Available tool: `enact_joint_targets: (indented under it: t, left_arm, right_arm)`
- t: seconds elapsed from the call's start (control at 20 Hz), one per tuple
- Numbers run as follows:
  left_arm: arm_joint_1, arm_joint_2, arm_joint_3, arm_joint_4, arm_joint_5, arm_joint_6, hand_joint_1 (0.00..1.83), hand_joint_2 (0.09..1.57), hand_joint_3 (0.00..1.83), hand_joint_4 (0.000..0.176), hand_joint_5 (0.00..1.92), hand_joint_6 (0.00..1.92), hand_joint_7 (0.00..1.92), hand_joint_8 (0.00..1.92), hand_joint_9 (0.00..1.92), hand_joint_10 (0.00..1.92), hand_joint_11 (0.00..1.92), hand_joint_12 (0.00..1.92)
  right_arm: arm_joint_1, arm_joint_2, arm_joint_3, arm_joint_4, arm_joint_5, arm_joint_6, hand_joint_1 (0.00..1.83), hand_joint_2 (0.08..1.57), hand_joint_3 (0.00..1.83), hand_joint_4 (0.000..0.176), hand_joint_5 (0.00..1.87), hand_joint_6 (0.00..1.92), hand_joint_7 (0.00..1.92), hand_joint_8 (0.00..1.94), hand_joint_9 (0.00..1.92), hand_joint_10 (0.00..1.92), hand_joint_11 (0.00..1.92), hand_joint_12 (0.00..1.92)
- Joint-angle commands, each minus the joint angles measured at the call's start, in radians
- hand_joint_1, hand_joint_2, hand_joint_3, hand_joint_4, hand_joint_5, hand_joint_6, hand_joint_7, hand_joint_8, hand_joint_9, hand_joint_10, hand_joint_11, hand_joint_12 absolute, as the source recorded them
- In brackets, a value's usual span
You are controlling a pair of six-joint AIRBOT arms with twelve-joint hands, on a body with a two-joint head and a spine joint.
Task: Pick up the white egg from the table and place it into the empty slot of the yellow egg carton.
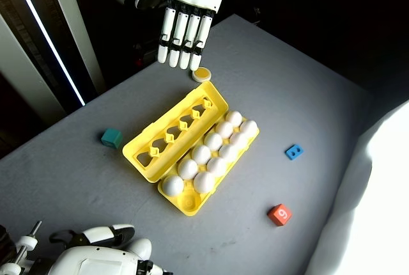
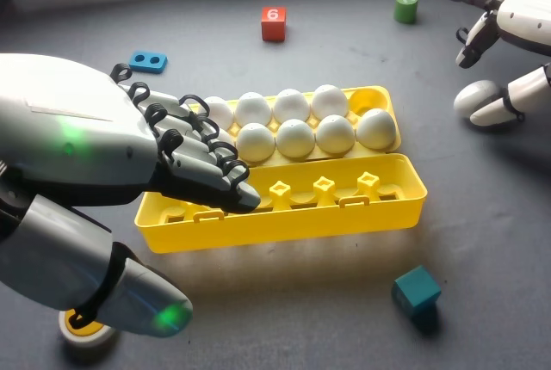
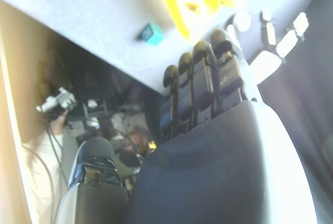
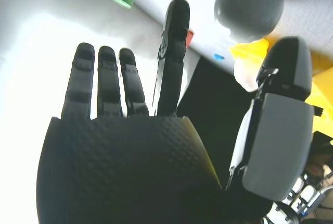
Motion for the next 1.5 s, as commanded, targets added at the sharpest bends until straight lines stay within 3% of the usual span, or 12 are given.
enact_joint_targets:
  t: [0.0,0.25,0.35,0.4,0.65,0.75,0.8,0.85,0.9,1.1,1.2,1.45]
  left_arm:
    - [-0.012,-0.002,-0.001,-0.041,0.062,-0.003,0.00,1.18,0.00,0.000,0.18,0.00,0.17,0.00,0.14,0.00,0.00,0.31]
    - [-0.012,-0.002,-0.001,-0.041,0.062,-0.003,0.00,1.18,0.00,0.000,0.19,0.00,0.20,0.01,0.17,0.01,0.00,0.40]
    - [-0.012,-0.002,-0.001,-0.041,0.062,-0.003,0.00,1.18,0.00,0.000,0.20,0.00,0.20,0.01,0.18,0.00,0.00,0.40]
    - [-0.012,-0.002,-0.001,-0.041,0.062,-0.003,0.00,1.18,0.00,0.000,0.18,0.00,0.18,0.00,0.16,0.00,0.00,0.39]
    - [-0.012,-0.002,-0.001,-0.041,0.062,-0.003,0.00,1.18,0.00,0.000,0.21,0.00,0.21,0.00,0.19,0.00,0.00,0.43]
    - [-0.012,-0.002,-0.001,-0.041,0.062,-0.003,0.00,1.17,0.00,0.000,0.22,0.00,0.22,0.00,0.20,0.00,0.00,0.42]
    - [-0.012,-0.002,-0.001,-0.041,0.062,-0.003,0.00,1.17,0.00,0.000,0.22,0.00,0.22,0.00,0.20,0.00,0.00,0.42]
    - [-0.012,-0.002,-0.001,-0.041,0.062,-0.003,0.00,1.17,0.00,0.000,0.20,0.00,0.20,0.00,0.18,0.00,0.00,0.40]
    - [-0.012,-0.002,-0.001,-0.041,0.062,-0.003,0.00,1.17,0.00,0.000,0.23,0.01,0.24,0.01,0.22,0.01,0.00,0.49]
    - [-0.012,-0.002,-0.001,-0.041,0.062,-0.003,0.00,1.17,0.00,0.000,0.27,0.00,0.28,0.00,0.26,0.00,0.00,0.58]
    - [-0.012,-0.002,-0.002,-0.041,0.062,-0.003,0.00,1.17,0.00,0.000,0.20,0.00,0.20,0.00,0.18,0.00,0.00,0.42]
    - [-0.012,-0.002,-0.001,-0.041,0.062,-0.003,0.00,1.17,0.00,0.000,0.20,0.00,0.20,0.00,0.18,0.00,0.00,0.46]
  right_arm:
    - [0.002,0.001,0.007,0.024,0.109,0.007,0.70,0.81,0.01,0.114,0.98,0.05,0.00,0.00,0.00,0.00,0.00,0.00]
    - [0.002,-0.008,0.010,0.023,0.110,0.013,0.78,0.79,0.00,0.091,1.03,0.06,0.00,0.00,0.00,0.00,0.00,0.00]
    - [0.001,-0.011,0.010,0.022,0.110,0.016,0.76,0.80,0.00,0.105,1.03,0.05,0.00,0.00,0.00,0.00,0.00,0.00]
    - [0.001,-0.011,0.010,0.022,0.110,0.017,0.79,0.81,0.01,0.089,1.07,0.06,0.00,0.00,0.00,0.00,0.00,0.00]
    - [-0.003,-0.011,0.010,0.020,0.110,0.022,0.83,0.84,0.01,0.083,1.11,0.06,0.00,0.00,0.00,0.00,0.00,0.00]
    - [-0.005,-0.011,0.009,0.019,0.110,0.022,0.94,0.87,0.01,0.022,1.19,0.05,0.03,0.00,0.00,0.00,0.00,0.00]
    - [-0.005,-0.011,0.009,0.019,0.110,0.022,0.94,0.87,0.01,0.022,1.19,0.05,0.03,0.00,0.00,0.00,0.00,0.00]
    - [-0.006,-0.011,0.009,0.018,0.110,0.022,1.08,0.94,0.01,0.145,1.35,0.20,0.07,0.00,0.00,0.00,0.00,0.00]
    - [-0.006,-0.011,0.009,0.018,0.110,0.022,1.11,0.97,0.00,0.175,1.35,0.32,0.06,0.00,0.00,0.00,0.00,0.00]
    - [-0.006,-0.011,0.009,0.017,0.110,0.022,1.09,1.00,0.00,0.176,1.26,0.54,0.08,0.00,0.00,0.00,0.00,0.00]
    - [-0.002,-0.011,0.009,0.017,0.109,0.029,1.09,1.01,0.00,0.171,1.22,0.60,0.10,0.00,0.00,0.00,0.00,0.00]
    - [0.070,-0.010,0.001,0.018,0.095,0.095,1.09,1.00,0.00,0.176,1.23,0.58,0.12,0.00,0.00,0.00,0.00,0.00]
